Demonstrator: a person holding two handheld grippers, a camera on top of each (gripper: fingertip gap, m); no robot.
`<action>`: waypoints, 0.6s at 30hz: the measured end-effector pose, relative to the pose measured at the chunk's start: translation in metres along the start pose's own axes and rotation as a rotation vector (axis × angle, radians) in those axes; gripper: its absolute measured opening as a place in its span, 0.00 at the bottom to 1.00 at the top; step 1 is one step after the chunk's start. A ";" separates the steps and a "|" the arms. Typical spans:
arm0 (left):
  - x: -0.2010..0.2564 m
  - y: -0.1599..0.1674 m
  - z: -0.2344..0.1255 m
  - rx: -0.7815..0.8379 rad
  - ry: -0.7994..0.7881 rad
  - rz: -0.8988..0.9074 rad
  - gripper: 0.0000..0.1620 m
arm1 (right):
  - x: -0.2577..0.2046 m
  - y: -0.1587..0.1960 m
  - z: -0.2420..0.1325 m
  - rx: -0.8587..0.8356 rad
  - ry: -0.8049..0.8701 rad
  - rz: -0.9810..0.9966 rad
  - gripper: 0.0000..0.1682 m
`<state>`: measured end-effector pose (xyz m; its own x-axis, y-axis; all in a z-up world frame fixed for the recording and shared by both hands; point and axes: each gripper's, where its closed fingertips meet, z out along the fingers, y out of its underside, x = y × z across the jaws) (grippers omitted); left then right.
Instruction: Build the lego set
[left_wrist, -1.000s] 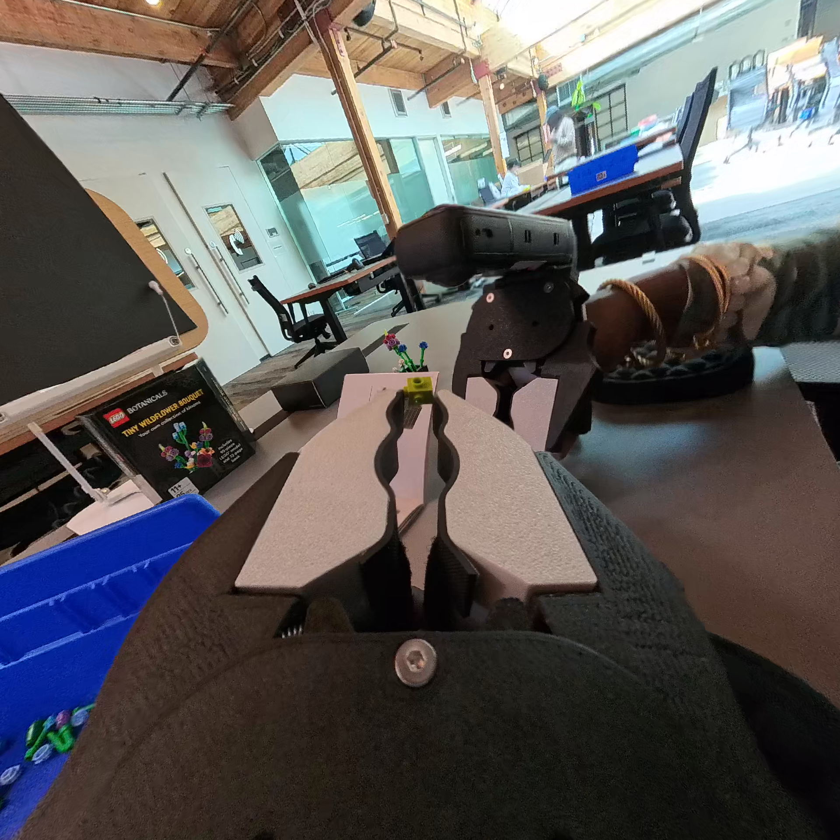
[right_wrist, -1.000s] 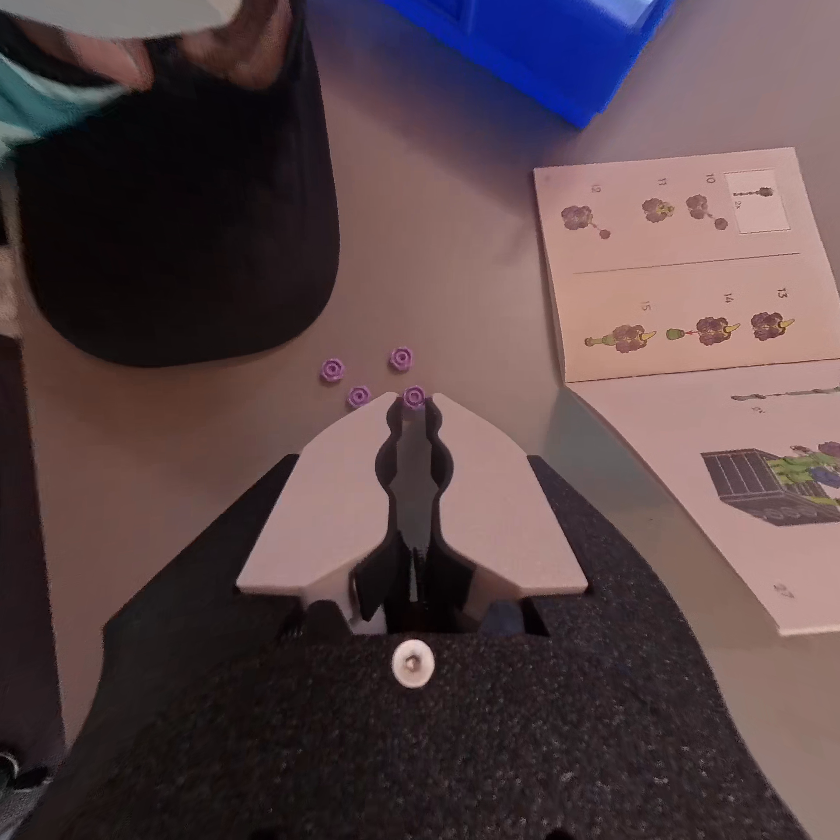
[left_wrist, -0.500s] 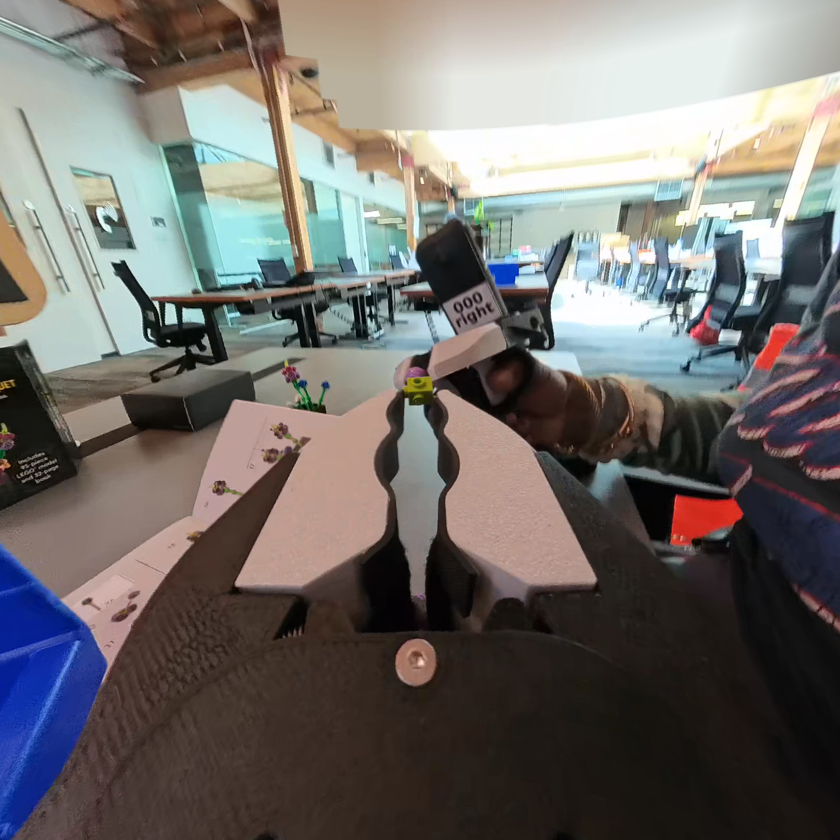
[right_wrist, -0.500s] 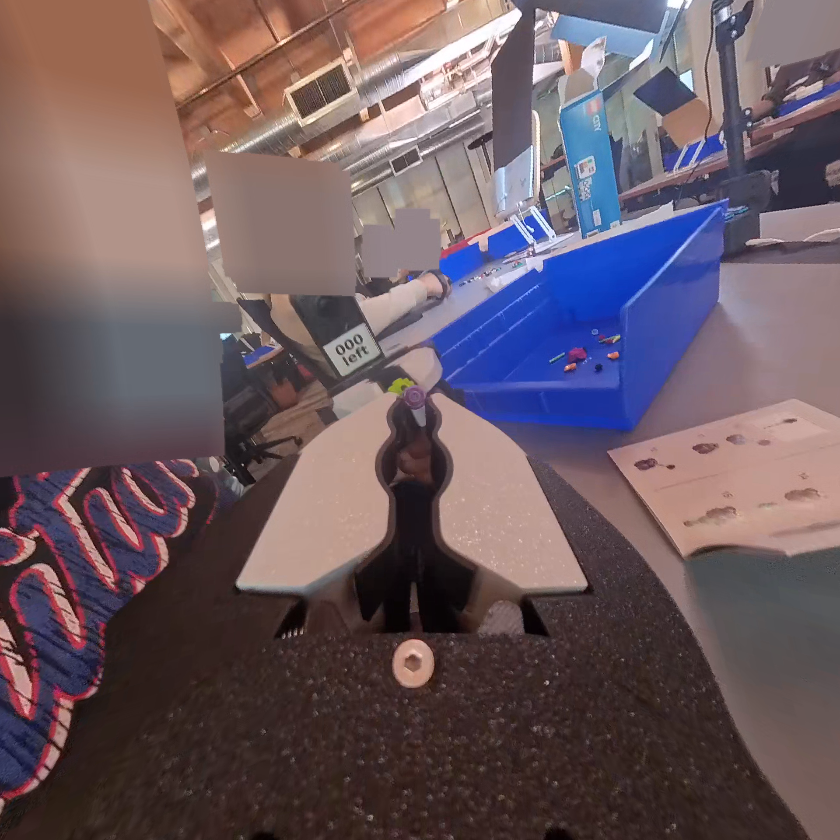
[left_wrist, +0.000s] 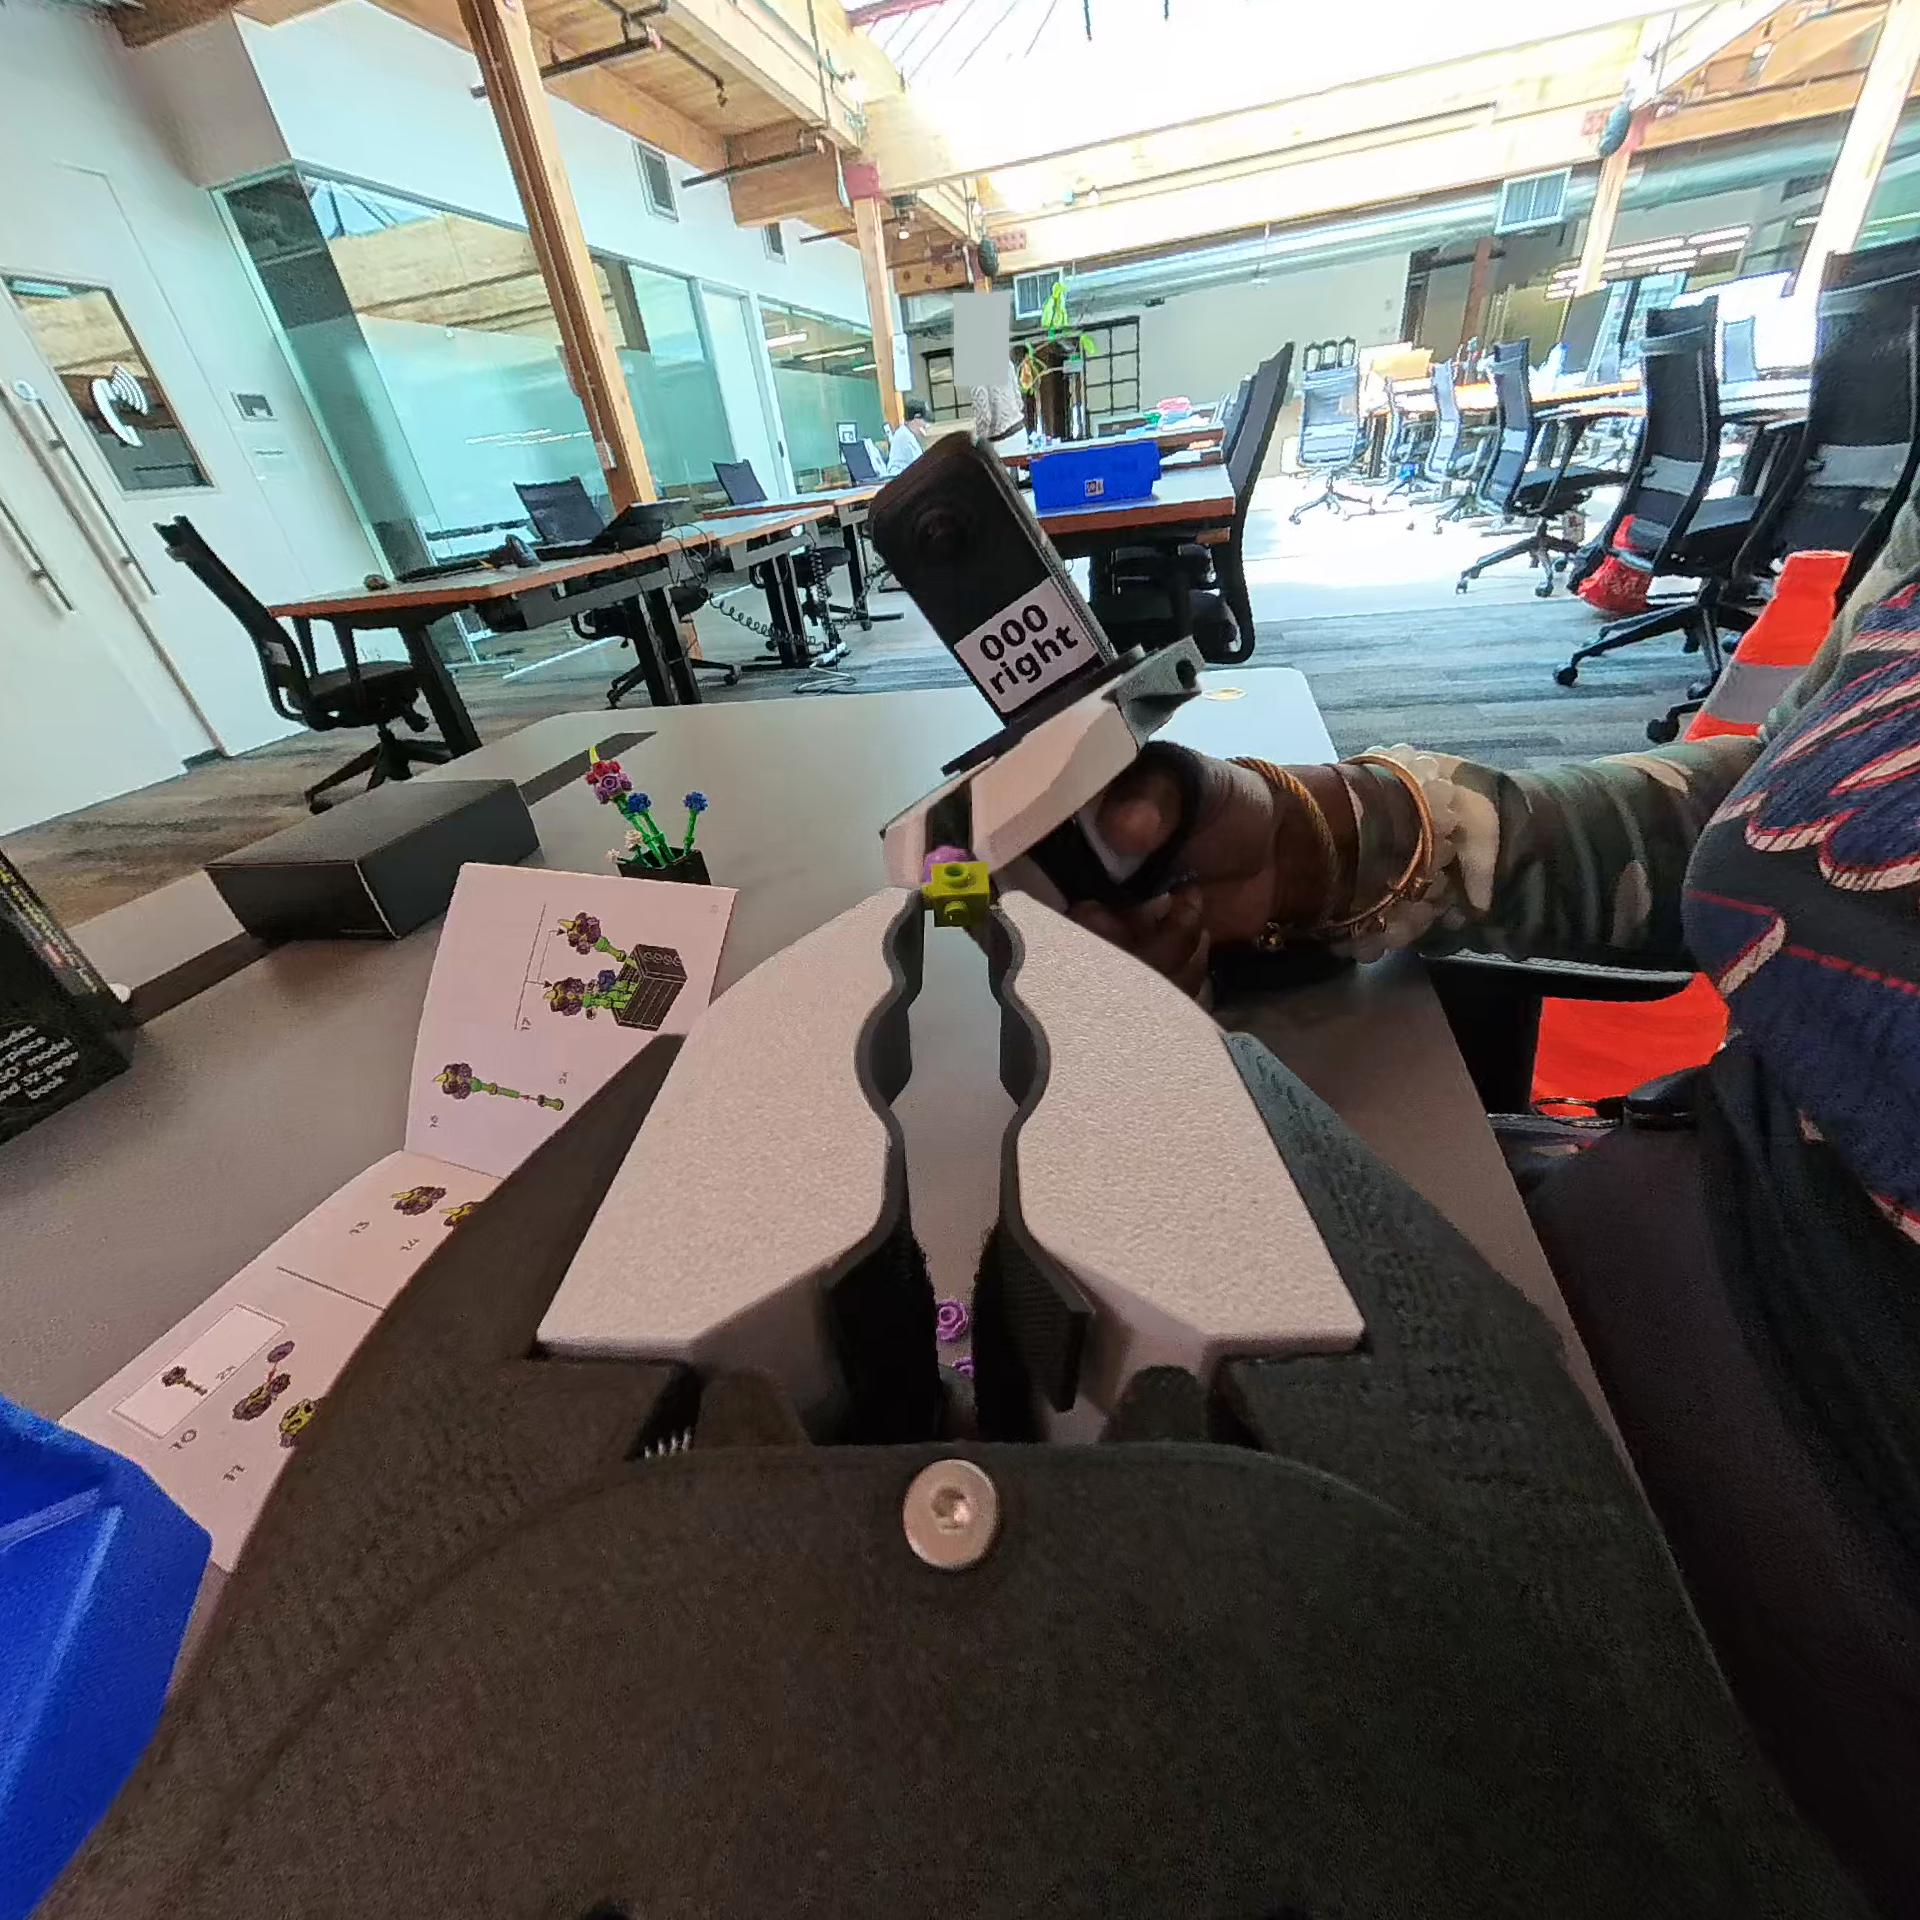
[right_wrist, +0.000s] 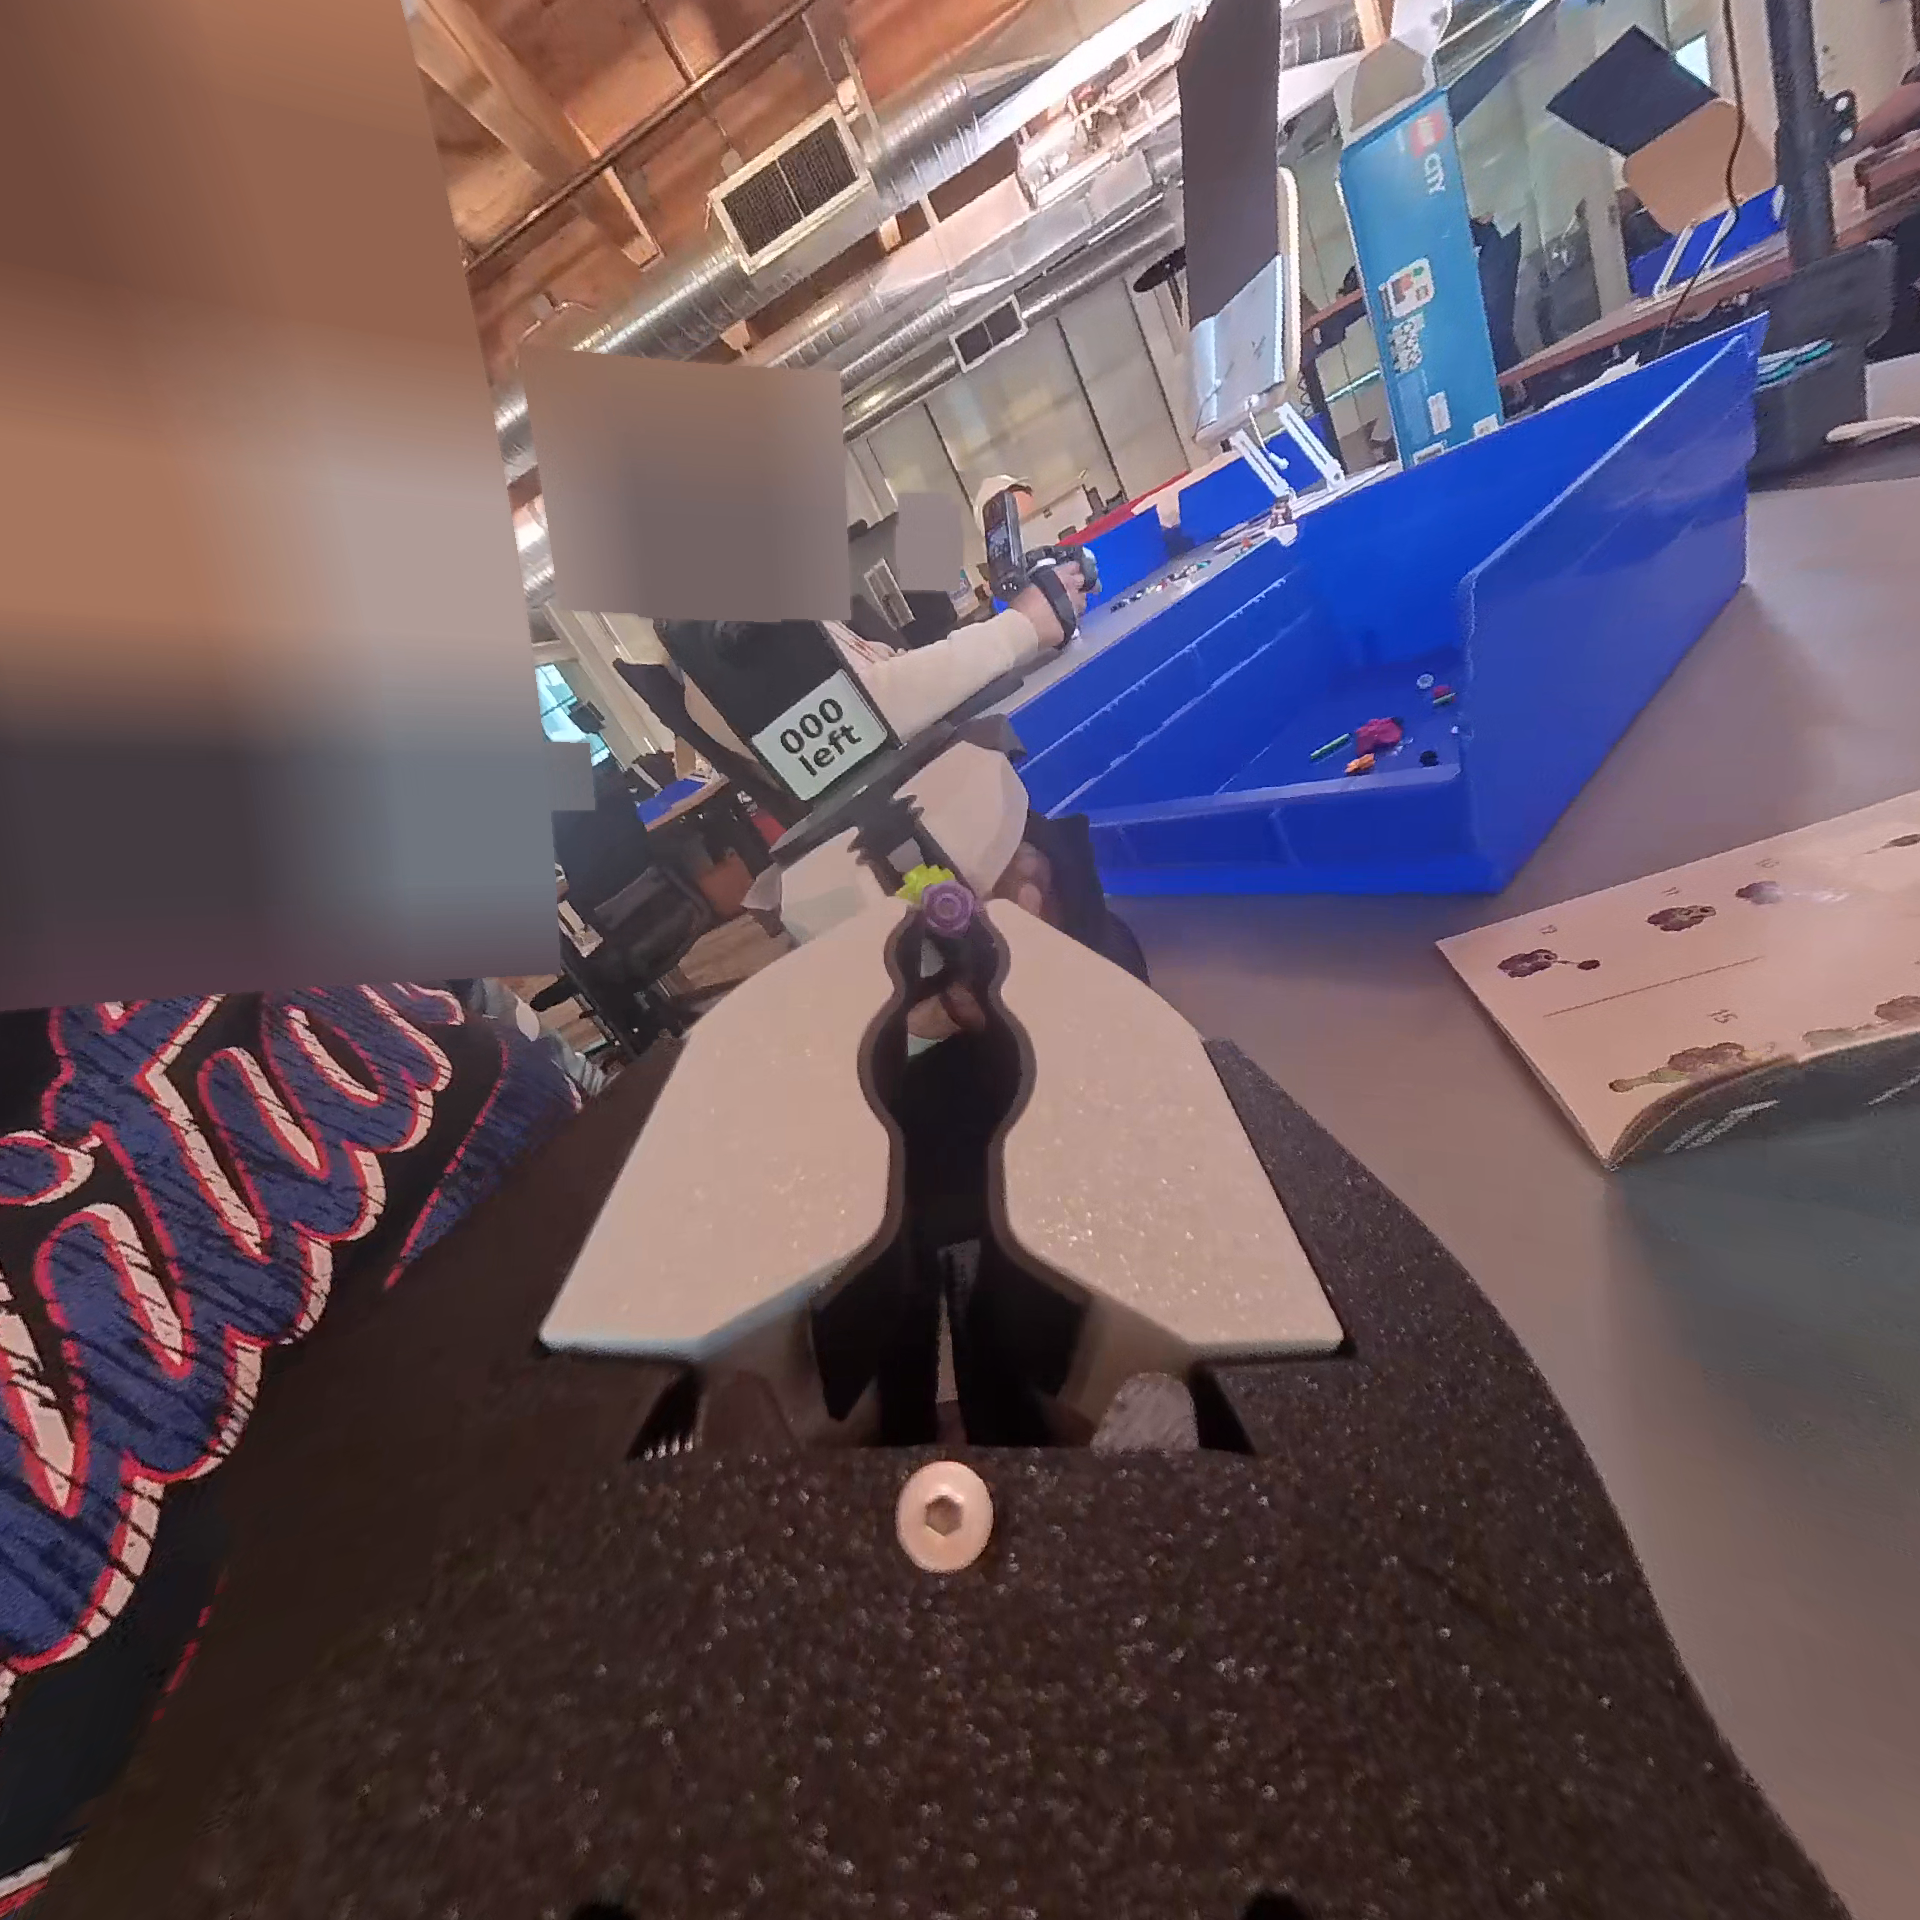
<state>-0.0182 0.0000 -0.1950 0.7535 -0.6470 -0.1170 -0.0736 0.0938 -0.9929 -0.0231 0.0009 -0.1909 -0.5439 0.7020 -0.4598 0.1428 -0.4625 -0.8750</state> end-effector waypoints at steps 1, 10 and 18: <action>0.000 -0.001 0.000 0.005 0.000 -0.001 0.07 | 0.000 0.000 0.001 0.000 0.001 -0.005 0.05; 0.000 0.002 0.001 -0.007 0.005 -0.004 0.07 | 0.000 0.001 0.001 0.012 -0.017 0.012 0.05; 0.001 0.004 0.002 -0.025 0.009 -0.003 0.07 | 0.000 0.002 0.001 0.006 -0.020 0.016 0.05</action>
<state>-0.0162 0.0014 -0.1993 0.7476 -0.6542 -0.1142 -0.0878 0.0731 -0.9935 -0.0232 -0.0005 -0.1931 -0.5584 0.6833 -0.4704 0.1468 -0.4767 -0.8667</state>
